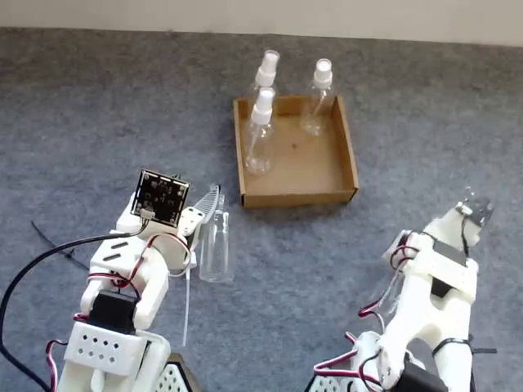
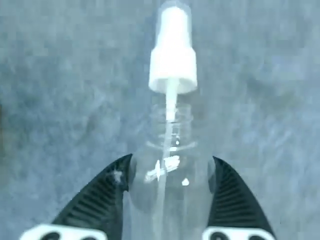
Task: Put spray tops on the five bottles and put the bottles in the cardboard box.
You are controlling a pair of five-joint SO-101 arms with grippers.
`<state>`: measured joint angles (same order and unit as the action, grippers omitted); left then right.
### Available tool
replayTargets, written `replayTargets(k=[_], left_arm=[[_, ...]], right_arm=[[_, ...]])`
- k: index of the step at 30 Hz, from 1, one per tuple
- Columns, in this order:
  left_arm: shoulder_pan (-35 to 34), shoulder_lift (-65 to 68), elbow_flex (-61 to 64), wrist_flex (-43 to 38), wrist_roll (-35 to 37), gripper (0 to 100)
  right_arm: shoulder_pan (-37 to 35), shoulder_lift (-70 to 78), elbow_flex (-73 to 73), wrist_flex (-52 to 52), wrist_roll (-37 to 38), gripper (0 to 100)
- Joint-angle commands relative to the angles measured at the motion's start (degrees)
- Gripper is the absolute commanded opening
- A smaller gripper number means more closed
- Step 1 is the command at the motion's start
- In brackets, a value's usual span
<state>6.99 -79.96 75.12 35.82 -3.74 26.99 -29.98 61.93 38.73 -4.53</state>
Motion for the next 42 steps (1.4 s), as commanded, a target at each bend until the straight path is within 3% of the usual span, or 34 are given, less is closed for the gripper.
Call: replayTargets(k=[1,5,23,30,42], left_arm=[[-0.4,-0.48,-0.13,-1.49,0.53,21],[-0.4,-0.48,-0.04,-1.49,0.53,21],[-0.4,-0.48,0.04,-1.49,0.53,21],[-0.4,-0.48,0.04,-1.49,0.53,21],[-0.4,-0.48,0.04,-1.49,0.53,21]], right_arm=[[1.98,-1.71,-0.04,-9.71,7.82,11.2],[2.15,-1.8,0.31,-16.4,16.7,11.2],[2.24,-5.93,0.4,-34.07,17.14,11.1],[2.24,-23.08,6.11,-33.98,17.05,11.1],[2.24,-66.68,30.2,-33.98,15.56,11.1]])
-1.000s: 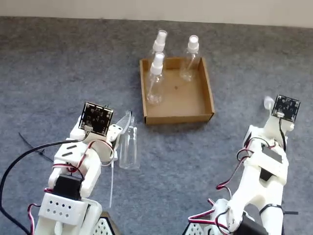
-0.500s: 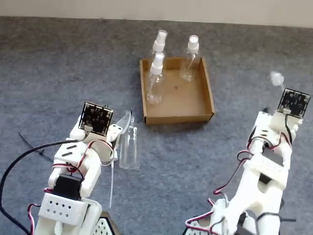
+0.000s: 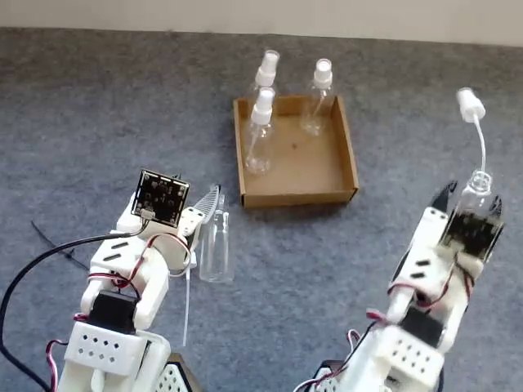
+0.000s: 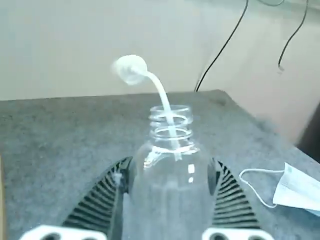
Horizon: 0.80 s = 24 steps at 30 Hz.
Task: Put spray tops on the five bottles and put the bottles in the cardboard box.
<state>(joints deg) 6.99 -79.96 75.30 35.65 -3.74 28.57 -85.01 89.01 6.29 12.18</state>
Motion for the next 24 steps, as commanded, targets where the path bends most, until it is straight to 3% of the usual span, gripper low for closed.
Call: replayTargets(k=[1,3,9,15,20,24], left_arm=[[-0.4,-0.48,-0.13,-1.32,0.53,21],[-0.4,-0.48,-0.13,-1.32,0.53,21],[-0.22,-0.31,-0.13,-1.32,0.53,21],[1.19,-0.13,-0.13,-1.32,0.53,21],[1.27,-0.13,-0.48,-1.49,0.53,21],[1.8,-0.04,-0.48,-4.22,0.53,21]], right_arm=[[0.66,-15.87,5.23,-1.54,-3.25,11.1],[0.75,-21.85,8.48,-1.54,-7.3,11.1],[-1.63,-17.01,9.54,-1.89,-15.21,11.1],[-11.74,-17.45,5.85,-1.45,-18.73,10.7],[-19.65,-17.19,1.71,-1.45,-22.24,1.1],[-28.62,-17.1,-1.98,3.21,-22.42,0.4]])
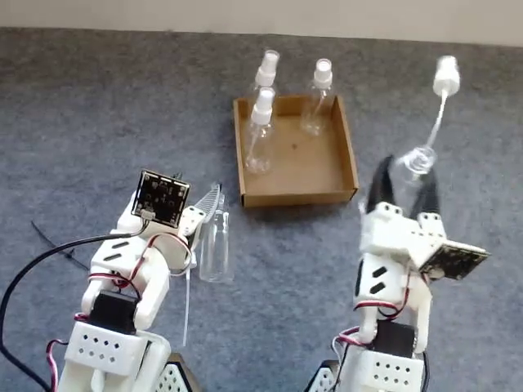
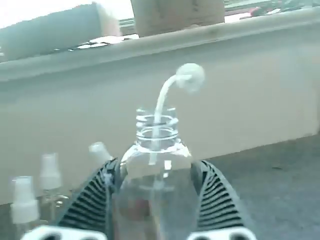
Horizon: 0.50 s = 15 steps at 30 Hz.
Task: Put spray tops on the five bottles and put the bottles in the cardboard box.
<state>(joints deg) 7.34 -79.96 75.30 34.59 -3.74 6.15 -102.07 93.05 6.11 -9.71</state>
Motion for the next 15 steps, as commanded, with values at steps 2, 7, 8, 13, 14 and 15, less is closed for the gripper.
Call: replayTargets(k=[2,7,8,13,14,15], left_arm=[[1.36,-0.04,-0.66,-4.22,0.53,21],[1.36,-0.04,-2.68,-4.48,0.53,21],[1.36,-0.04,-3.3,-4.48,0.62,21],[1.45,-0.04,-5.67,-4.48,0.62,21],[1.45,-0.04,-6.02,-4.48,0.62,21],[1.45,-0.04,-6.2,-4.48,0.62,21]], right_arm=[[-10.51,-0.04,-9.19,10.07,-0.44,0.4],[-16.57,-0.04,-15.43,14.9,-0.35,0.4],[-17.54,-0.04,-16.75,14.99,-0.35,0.4],[-22.46,-0.04,-22.55,21.49,-0.18,0.4],[-23.78,-0.04,-23.34,23.08,0.97,0.4],[-25.19,-0.04,-23.96,24.57,2.99,0.4]])
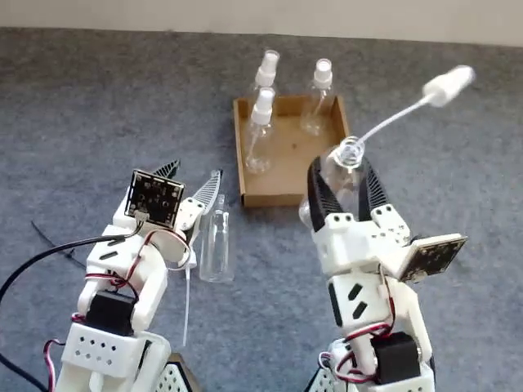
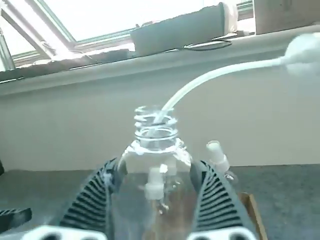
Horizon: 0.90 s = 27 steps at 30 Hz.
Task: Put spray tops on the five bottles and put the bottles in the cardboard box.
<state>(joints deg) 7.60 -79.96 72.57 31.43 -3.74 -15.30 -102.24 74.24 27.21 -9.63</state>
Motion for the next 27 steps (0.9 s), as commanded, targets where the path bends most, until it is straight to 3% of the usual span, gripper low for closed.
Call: replayTargets(k=[1,7,15,27], left_arm=[[1.19,-0.04,-3.74,-1.32,0.62,21],[1.19,0.04,-4.79,-1.49,0.62,21],[1.19,0.4,-6.9,-1.58,0.62,21],[0.75,16.84,-25.54,0.09,0.53,21]], right_arm=[[-5.58,0.13,-5.58,5.05,4.75,0.4],[-13.85,0.13,-9.71,12.53,11.78,0.4],[-21.14,0.13,-18.15,22.29,13.89,0.4],[-21.93,-0.48,-22.11,30.99,14.07,0.4]])
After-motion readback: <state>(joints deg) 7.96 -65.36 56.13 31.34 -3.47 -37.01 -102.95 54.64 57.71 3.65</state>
